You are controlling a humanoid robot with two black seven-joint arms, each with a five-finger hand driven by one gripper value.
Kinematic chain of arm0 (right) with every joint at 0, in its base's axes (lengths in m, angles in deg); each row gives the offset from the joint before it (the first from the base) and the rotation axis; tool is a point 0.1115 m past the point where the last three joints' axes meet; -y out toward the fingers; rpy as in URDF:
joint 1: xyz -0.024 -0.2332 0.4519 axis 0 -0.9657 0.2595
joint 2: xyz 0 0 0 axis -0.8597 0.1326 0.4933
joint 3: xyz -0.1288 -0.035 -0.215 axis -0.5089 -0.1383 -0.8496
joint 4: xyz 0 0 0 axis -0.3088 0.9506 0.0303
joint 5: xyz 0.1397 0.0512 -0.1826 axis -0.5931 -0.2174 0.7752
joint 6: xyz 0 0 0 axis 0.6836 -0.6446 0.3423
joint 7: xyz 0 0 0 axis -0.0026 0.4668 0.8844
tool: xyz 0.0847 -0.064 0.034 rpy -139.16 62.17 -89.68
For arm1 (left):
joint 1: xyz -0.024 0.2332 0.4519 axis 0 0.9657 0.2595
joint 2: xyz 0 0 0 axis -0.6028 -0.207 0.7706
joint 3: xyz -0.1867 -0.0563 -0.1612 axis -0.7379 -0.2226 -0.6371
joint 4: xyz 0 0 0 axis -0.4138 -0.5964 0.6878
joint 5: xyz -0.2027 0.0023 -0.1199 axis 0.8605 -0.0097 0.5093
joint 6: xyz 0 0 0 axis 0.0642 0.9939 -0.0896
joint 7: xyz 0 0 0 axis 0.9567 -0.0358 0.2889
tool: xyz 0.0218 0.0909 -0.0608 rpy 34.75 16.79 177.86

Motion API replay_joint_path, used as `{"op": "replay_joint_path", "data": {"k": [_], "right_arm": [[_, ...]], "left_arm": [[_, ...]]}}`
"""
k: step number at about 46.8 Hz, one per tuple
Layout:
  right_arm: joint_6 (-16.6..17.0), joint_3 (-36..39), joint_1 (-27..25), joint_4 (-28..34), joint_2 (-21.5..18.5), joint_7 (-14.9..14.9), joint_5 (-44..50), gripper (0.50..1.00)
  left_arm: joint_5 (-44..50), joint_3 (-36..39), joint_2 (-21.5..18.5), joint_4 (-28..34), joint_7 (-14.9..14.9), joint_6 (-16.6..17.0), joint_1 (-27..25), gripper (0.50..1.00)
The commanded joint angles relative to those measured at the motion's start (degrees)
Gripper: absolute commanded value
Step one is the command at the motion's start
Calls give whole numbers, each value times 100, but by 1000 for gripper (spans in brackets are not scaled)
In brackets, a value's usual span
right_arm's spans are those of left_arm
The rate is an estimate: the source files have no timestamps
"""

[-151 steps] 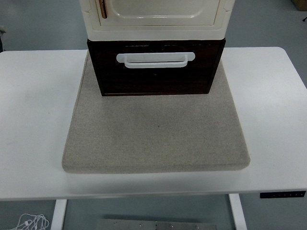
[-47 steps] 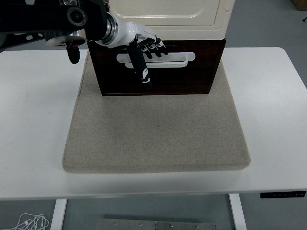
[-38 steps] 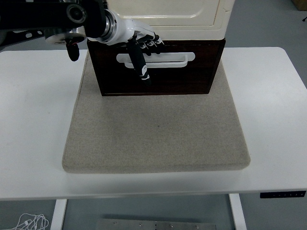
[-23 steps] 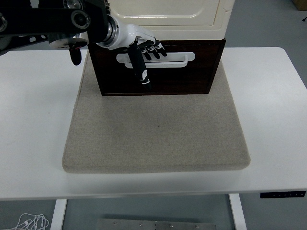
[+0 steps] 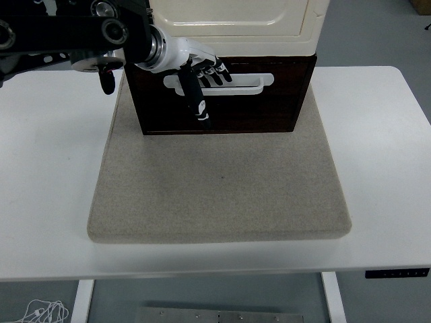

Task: Open the drawer under the combination cabinet

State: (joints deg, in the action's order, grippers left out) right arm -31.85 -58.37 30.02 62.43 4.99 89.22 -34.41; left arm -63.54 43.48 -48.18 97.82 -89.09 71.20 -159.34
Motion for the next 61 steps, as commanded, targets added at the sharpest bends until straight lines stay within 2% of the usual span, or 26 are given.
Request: {"op": "replay_joint_path", "data": {"k": [1, 10, 21, 27, 61], "right_arm": [[4, 0, 0, -3, 0, 0, 0, 926], [-4, 0, 0, -3, 0, 0, 0, 928], [4, 0, 0, -3, 0, 0, 0, 928], [4, 0, 0, -3, 0, 0, 0, 928], [-4, 0, 0, -3, 0, 0, 0, 928]], "left_arm": [[3, 8, 131, -52, 0, -2, 33, 1000], [3, -1, 175, -61, 0, -2, 33, 1000], [3, -1, 166, -61, 0, -160, 16, 1000], [3, -18, 122, -61, 0, -458, -11, 1000], [82, -255, -54, -43, 0, -1601, -178, 1000]]}}
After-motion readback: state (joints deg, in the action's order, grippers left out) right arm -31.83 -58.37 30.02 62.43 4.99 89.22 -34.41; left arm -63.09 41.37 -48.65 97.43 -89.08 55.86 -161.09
